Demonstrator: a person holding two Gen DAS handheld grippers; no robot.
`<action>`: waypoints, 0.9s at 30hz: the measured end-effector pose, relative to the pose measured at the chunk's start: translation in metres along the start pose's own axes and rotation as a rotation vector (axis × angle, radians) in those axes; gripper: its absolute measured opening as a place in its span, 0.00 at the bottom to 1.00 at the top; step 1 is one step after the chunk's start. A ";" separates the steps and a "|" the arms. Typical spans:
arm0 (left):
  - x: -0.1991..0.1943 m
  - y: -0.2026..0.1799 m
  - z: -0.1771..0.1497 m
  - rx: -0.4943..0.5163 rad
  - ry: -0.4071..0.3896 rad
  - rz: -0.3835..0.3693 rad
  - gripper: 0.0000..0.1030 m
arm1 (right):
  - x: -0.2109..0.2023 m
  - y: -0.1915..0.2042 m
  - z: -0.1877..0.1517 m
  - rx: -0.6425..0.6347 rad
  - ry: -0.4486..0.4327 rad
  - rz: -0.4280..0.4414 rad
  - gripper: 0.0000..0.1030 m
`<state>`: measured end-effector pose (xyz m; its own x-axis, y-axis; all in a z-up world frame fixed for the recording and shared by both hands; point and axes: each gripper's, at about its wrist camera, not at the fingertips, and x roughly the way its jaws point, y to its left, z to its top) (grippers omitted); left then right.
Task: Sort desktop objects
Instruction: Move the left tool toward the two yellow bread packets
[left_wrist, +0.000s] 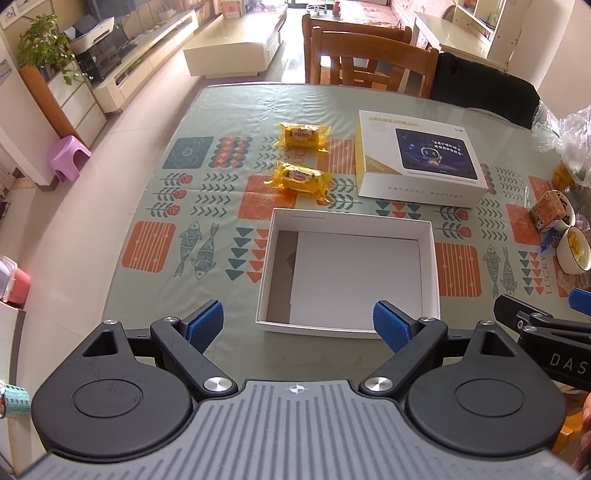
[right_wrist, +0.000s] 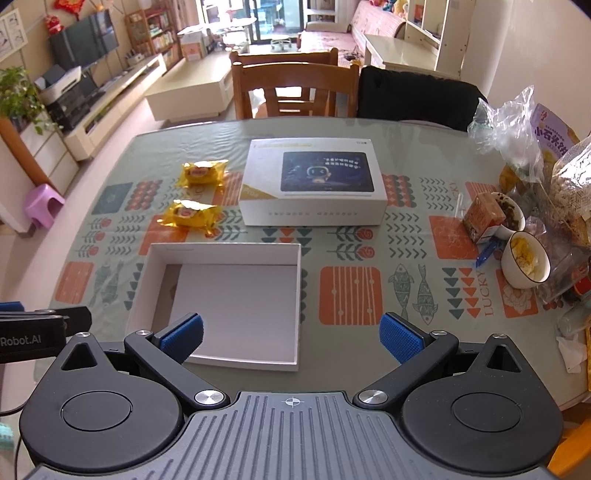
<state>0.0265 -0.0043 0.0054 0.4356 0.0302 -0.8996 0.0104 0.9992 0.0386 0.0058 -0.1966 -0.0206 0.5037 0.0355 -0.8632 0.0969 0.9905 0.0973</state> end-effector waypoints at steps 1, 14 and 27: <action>-0.001 0.000 0.000 -0.001 -0.005 0.003 1.00 | 0.000 0.000 0.000 0.000 0.002 0.002 1.00; -0.014 0.003 -0.003 -0.010 -0.068 0.040 1.00 | -0.001 0.009 -0.004 -0.034 0.010 0.016 1.00; -0.016 0.004 -0.005 -0.024 -0.077 0.046 1.00 | -0.005 0.012 -0.004 -0.046 -0.007 0.008 1.00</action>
<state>0.0147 -0.0008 0.0180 0.5034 0.0751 -0.8608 -0.0328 0.9972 0.0678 0.0009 -0.1841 -0.0178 0.5103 0.0425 -0.8589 0.0534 0.9953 0.0810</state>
